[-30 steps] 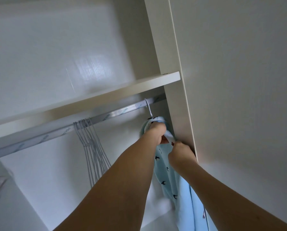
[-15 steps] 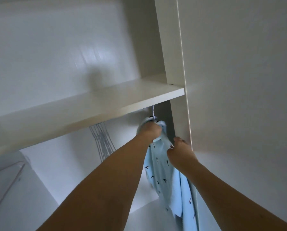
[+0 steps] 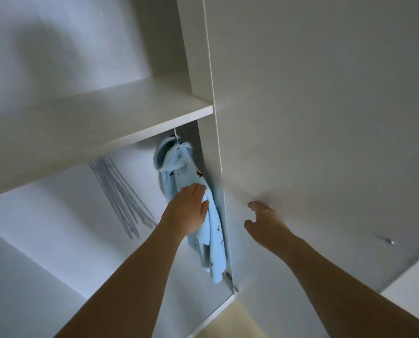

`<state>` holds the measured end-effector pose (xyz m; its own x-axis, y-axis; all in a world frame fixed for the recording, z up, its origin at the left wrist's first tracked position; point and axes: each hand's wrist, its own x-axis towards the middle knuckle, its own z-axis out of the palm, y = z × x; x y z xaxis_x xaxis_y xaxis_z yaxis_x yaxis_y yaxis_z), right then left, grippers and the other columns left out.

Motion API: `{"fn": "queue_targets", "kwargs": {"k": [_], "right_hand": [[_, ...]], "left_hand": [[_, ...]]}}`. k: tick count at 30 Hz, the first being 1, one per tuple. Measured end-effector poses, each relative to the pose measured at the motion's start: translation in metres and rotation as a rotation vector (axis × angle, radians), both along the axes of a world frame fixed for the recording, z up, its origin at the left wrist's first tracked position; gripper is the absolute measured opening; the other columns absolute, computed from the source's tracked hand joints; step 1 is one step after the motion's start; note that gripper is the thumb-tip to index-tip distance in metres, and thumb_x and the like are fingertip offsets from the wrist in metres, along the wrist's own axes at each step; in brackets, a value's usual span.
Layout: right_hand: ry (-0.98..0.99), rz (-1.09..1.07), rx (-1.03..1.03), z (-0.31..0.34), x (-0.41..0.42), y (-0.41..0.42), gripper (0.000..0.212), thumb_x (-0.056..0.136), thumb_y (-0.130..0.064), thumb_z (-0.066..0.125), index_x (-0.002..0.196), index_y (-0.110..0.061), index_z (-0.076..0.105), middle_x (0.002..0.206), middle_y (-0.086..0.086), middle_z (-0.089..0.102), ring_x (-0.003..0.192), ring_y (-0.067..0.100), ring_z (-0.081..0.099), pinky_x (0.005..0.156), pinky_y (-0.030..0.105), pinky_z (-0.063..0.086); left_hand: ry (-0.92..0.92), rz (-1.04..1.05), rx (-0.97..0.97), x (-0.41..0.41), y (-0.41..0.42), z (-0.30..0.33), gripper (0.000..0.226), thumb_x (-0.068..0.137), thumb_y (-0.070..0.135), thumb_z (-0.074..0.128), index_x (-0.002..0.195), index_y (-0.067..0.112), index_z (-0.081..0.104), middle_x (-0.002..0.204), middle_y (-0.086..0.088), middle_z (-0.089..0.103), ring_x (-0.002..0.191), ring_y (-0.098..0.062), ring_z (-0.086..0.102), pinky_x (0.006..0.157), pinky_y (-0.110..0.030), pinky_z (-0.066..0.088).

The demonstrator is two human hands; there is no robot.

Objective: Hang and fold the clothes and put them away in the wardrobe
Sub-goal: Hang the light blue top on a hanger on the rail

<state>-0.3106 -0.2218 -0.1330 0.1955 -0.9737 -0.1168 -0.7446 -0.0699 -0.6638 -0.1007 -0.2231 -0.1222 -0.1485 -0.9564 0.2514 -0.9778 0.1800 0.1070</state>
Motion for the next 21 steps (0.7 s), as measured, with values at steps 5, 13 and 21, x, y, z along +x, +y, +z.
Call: {"fn": "queue_targets", "kwargs": {"k": [5,13,21], "right_hand": [[0.056,-0.115,0.071,-0.015,-0.028,0.045,0.055,0.089,-0.02,0.053,0.142,-0.017,0.039,0.145,0.002,0.043,0.131,0.018,0.042,0.107,0.023,0.032],[0.134,-0.395,0.137,-0.025,-0.11,0.14,0.053,0.091,-0.017,0.05,0.142,-0.015,0.039,0.146,0.002,0.042,0.132,0.019,0.041,0.106,0.023,0.031],[0.133,-0.572,0.157,-0.032,-0.209,0.271,0.054,0.092,-0.02,0.048,0.144,-0.016,0.034,0.147,0.0,0.039,0.134,0.016,0.037,0.106,0.027,0.03]], "left_hand": [[0.01,-0.264,0.038,-0.036,0.01,-0.029,0.038,0.098,0.025,0.04,0.132,0.008,0.047,0.133,-0.006,0.051,0.121,-0.025,0.048,0.1,-0.032,0.039],[0.054,-0.594,0.031,-0.137,0.048,-0.045,0.032,0.09,0.018,0.05,0.119,0.004,0.056,0.118,-0.012,0.06,0.109,-0.031,0.056,0.089,-0.036,0.046],[0.116,-0.737,0.069,-0.248,0.149,-0.053,0.033,0.091,0.022,0.041,0.116,0.006,0.056,0.119,-0.007,0.059,0.11,-0.026,0.054,0.087,-0.036,0.048]]}}
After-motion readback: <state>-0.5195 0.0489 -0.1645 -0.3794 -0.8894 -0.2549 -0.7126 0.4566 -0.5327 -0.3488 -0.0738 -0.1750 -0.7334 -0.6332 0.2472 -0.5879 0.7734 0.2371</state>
